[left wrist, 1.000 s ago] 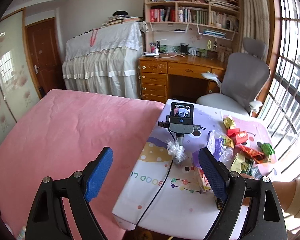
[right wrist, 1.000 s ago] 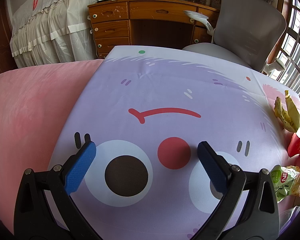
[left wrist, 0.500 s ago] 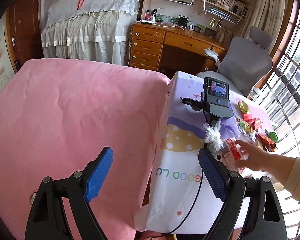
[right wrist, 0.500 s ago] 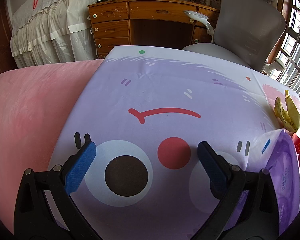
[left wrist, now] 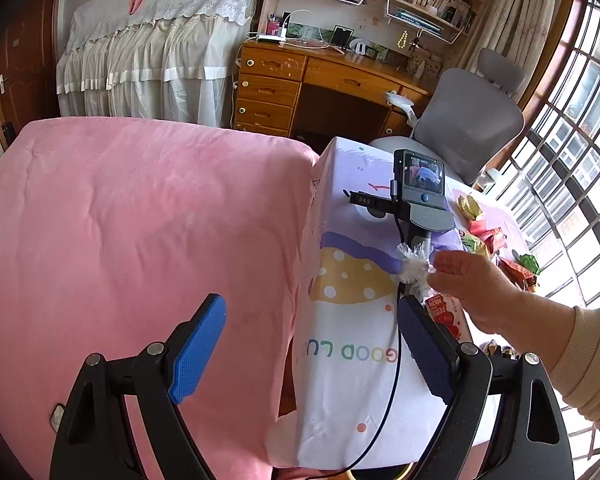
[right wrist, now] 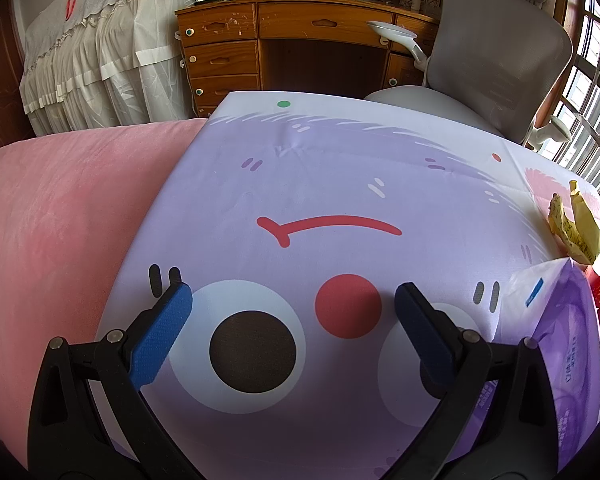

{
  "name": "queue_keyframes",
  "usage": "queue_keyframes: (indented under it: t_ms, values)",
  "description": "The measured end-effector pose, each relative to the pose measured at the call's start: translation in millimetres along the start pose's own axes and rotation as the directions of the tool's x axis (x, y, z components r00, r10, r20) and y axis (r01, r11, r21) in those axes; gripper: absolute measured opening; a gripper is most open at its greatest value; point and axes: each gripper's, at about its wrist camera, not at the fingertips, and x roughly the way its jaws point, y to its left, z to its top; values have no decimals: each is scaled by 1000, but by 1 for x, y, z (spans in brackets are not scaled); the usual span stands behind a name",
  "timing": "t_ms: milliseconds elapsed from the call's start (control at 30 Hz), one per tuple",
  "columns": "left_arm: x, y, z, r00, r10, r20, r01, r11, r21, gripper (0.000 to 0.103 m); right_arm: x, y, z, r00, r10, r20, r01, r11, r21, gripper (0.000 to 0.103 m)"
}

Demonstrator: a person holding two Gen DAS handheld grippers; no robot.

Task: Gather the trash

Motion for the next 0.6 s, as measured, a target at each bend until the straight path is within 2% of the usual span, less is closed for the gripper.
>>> queue_keyframes:
  t_ms: [267,400,467,500,567,600]
  values:
    - [1,3,-16,996,87,-9,-87,996,2,89,1,0,1,1000,0,0,0,1000,0,101]
    - [-7,4,-23,992,129,13,-129,992,15,89,1,0,1,1000,1,-2,-1,1000,3,101]
    - [-13,4,-26,990,135,29,-135,991,10,89,-4,2,-1,999,-5,-42,5,1000,8,100]
    - [-16,3,-27,990,133,35,-133,991,3,89,-4,5,1,998,-4,-68,4,1000,4,97]
    - [-21,-1,-29,991,124,47,-124,992,-4,89,-15,17,-2,995,35,-89,-37,999,-12,76]
    - [-23,-4,-29,991,122,55,-122,993,-5,89,-27,24,-6,992,84,-94,-85,996,-8,62]
